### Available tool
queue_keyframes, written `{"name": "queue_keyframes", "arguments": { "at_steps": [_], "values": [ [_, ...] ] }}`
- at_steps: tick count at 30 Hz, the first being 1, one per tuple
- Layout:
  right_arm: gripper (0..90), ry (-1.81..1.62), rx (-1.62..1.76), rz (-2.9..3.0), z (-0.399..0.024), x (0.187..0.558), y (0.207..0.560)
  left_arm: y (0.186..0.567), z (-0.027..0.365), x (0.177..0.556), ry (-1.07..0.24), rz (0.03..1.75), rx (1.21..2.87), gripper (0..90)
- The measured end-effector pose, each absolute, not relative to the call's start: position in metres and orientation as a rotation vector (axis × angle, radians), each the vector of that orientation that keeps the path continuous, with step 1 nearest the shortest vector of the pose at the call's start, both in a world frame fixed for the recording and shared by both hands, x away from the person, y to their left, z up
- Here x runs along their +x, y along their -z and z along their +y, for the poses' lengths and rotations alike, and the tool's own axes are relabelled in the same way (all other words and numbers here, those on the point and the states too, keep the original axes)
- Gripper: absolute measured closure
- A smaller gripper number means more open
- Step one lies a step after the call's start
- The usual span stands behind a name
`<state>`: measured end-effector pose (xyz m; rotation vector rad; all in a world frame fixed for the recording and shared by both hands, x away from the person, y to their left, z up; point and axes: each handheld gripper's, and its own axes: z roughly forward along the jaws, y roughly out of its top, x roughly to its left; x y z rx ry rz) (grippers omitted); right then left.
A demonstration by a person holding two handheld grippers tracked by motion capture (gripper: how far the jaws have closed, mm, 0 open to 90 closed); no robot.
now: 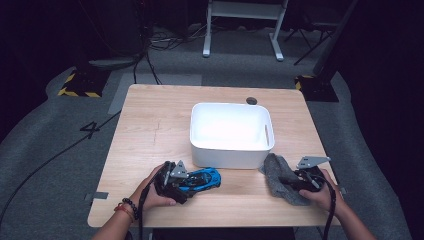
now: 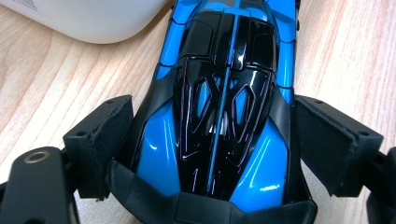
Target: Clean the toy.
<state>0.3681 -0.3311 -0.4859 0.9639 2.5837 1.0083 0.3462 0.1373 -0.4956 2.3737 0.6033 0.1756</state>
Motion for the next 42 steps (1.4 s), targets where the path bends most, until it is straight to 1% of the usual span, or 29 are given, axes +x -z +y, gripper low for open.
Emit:
{"name": "queue_keyframes", "arguments": {
  "at_steps": [4,10,12,13,14,20,22,28,36,42],
  "values": [
    [62.1,-1.027,0.973,2.58,-0.346,0.361,0.487,0.497,0.137,0.346,-0.181,0.599,2.389,16.2],
    [57.8,-1.051,0.986,2.554,-0.361,0.356,0.489,0.499,0.138,0.347,-0.187,0.585,2.379,15.9],
    [52.0,-1.053,0.987,2.549,-0.361,0.357,0.491,0.499,0.138,0.348,-0.189,0.578,2.37,16.0],
    [51.1,-1.053,0.999,2.543,-0.362,0.358,0.491,0.499,0.138,0.348,-0.185,0.561,2.37,16.7],
    [50.6,-1.06,0.997,2.543,-0.362,0.358,0.492,0.499,0.138,0.349,-0.179,0.549,2.372,19.3],
    [47.2,-1.098,0.979,2.534,-0.364,0.36,0.495,0.498,0.14,0.35,-0.149,0.491,2.382,22.9],
    [46.8,-1.105,0.974,2.53,-0.365,0.359,0.495,0.498,0.141,0.35,-0.132,0.494,2.374,23.9],
    [45.2,-1.11,0.972,2.527,-0.365,0.36,0.496,0.492,0.14,0.346,-0.164,0.479,2.358,24.3],
    [43.2,-1.11,0.98,2.521,-0.364,0.36,0.496,0.487,0.144,0.341,-0.158,0.49,2.321,24.3],
    [42.6,-1.11,0.973,2.526,-0.364,0.362,0.496,0.479,0.152,0.339,-0.175,0.506,2.259,24.4]
  ]
}}
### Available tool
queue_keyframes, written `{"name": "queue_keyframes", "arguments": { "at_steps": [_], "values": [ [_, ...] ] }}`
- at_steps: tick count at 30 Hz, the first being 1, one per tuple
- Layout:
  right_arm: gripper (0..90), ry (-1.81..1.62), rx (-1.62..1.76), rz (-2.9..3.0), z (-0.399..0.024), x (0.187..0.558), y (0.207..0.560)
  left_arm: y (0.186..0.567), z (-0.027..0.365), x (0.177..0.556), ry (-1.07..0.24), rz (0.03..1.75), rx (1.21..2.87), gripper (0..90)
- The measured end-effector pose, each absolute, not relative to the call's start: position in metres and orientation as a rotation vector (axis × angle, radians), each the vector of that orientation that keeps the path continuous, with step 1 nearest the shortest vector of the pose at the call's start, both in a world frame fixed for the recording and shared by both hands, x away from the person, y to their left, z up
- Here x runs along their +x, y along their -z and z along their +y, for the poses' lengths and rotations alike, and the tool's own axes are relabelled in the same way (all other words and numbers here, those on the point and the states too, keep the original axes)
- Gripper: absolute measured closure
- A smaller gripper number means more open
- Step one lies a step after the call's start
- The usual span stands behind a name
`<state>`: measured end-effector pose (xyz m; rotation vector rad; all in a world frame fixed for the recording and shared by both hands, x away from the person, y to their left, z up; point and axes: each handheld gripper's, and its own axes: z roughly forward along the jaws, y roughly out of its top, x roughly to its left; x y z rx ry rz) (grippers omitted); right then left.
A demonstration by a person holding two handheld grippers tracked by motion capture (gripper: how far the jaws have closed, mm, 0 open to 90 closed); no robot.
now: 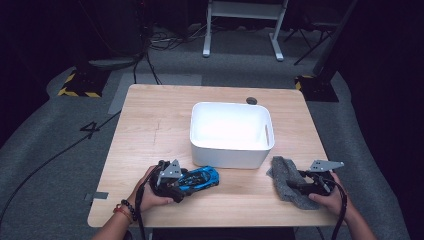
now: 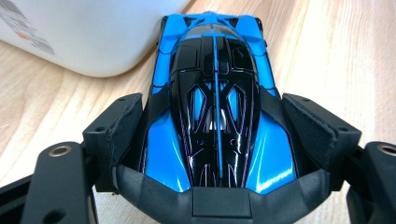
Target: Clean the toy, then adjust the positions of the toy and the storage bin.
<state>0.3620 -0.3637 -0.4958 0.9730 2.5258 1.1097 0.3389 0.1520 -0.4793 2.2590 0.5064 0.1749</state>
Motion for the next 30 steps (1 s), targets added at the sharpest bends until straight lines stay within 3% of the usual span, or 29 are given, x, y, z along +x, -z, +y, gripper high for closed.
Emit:
{"name": "queue_keyframes", "arguments": {
  "at_steps": [30],
  "values": [
    [42.3,-1.141,0.967,2.506,-0.366,0.36,0.498,0.433,0.151,0.328,-0.226,0.432,2.036,24.4]
  ]
}}
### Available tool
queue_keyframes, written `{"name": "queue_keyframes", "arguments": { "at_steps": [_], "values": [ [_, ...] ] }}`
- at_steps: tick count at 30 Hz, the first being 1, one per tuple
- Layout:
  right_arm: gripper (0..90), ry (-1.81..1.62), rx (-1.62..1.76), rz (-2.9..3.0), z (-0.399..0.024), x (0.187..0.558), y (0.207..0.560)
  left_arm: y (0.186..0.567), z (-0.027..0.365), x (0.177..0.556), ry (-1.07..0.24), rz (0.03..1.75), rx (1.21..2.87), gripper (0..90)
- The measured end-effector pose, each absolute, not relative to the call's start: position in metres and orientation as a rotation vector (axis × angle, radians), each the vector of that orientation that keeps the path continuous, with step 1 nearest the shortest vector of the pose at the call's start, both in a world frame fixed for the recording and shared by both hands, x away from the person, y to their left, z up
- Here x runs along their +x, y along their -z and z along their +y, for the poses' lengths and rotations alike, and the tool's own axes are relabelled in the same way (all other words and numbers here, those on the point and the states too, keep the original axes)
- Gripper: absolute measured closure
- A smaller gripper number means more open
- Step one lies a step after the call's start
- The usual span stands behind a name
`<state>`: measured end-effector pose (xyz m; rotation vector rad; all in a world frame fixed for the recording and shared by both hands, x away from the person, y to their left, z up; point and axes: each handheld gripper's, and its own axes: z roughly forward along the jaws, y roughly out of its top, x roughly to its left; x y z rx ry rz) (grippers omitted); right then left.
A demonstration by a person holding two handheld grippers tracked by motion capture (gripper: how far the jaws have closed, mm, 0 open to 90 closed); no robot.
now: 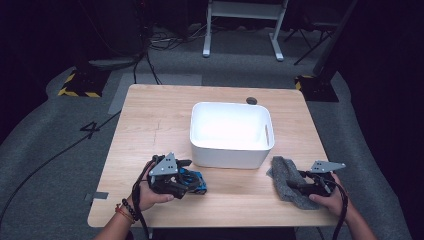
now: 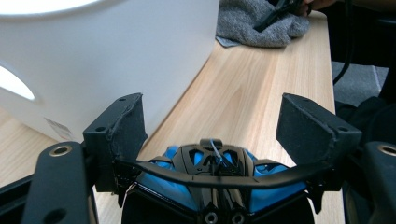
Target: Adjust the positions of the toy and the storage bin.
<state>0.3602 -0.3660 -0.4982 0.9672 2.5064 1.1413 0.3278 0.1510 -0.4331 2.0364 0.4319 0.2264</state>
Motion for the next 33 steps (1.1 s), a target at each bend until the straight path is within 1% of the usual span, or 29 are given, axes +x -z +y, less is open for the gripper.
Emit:
{"name": "queue_keyframes", "arguments": {
  "at_steps": [12,19,33],
  "values": [
    [42.2,-1.141,0.968,2.505,-0.366,0.36,0.498,0.417,0.153,0.323,-0.256,0.434,2.002,24.4],
    [42.2,-1.143,0.969,2.503,-0.366,0.36,0.498,0.402,0.165,0.323,-0.264,0.436,1.961,24.4],
    [42.1,-1.146,0.97,2.503,-0.366,0.36,0.499,0.384,0.186,0.319,-0.343,0.476,1.946,24.4]
  ]
}}
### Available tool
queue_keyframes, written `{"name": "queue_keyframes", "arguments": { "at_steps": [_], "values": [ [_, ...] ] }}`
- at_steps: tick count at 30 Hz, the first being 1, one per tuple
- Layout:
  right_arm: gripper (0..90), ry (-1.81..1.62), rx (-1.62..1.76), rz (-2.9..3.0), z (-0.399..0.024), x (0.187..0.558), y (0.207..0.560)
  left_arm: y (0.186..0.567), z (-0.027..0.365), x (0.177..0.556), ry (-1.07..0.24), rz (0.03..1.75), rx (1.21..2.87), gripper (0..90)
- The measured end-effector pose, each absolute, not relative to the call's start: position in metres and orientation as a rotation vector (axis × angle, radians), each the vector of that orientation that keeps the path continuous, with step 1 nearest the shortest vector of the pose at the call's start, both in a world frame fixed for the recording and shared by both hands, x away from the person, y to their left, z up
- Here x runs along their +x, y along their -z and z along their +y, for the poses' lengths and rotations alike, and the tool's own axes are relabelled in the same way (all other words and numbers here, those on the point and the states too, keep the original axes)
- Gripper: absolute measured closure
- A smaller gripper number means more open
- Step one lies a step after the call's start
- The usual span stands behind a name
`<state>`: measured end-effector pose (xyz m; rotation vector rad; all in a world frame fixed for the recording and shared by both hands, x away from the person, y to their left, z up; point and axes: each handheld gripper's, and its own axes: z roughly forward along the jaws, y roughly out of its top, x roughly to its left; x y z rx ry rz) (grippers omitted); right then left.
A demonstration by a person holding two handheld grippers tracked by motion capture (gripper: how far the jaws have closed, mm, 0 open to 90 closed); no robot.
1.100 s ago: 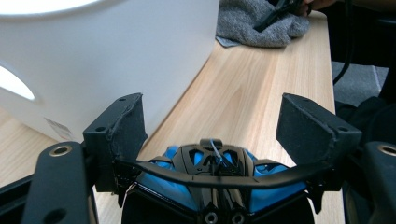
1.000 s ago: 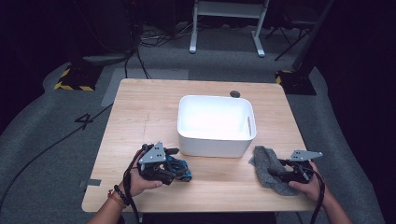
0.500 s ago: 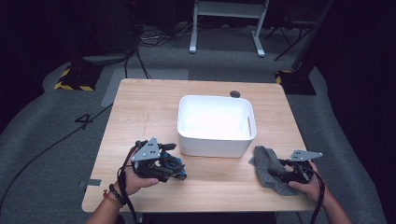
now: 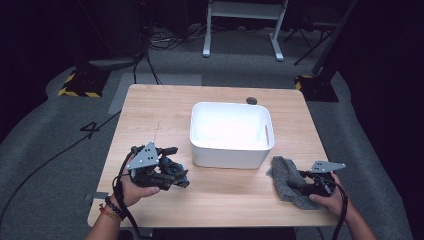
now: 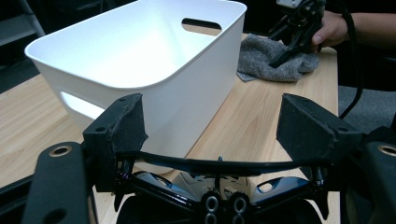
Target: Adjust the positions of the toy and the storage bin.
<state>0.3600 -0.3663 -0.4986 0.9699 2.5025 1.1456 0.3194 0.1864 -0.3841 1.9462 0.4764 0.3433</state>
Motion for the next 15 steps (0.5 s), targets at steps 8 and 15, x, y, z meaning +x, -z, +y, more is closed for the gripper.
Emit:
{"name": "queue_keyframes", "arguments": {
  "at_steps": [8,15],
  "values": [
    [42.0,-1.15,0.979,2.499,-0.366,0.36,0.499,0.377,0.199,0.326,-0.364,0.516,1.945,24.4],
    [41.9,-1.157,0.979,2.497,-0.367,0.36,0.499,0.367,0.207,0.339,-0.401,0.548,1.94,24.4]
  ]
}}
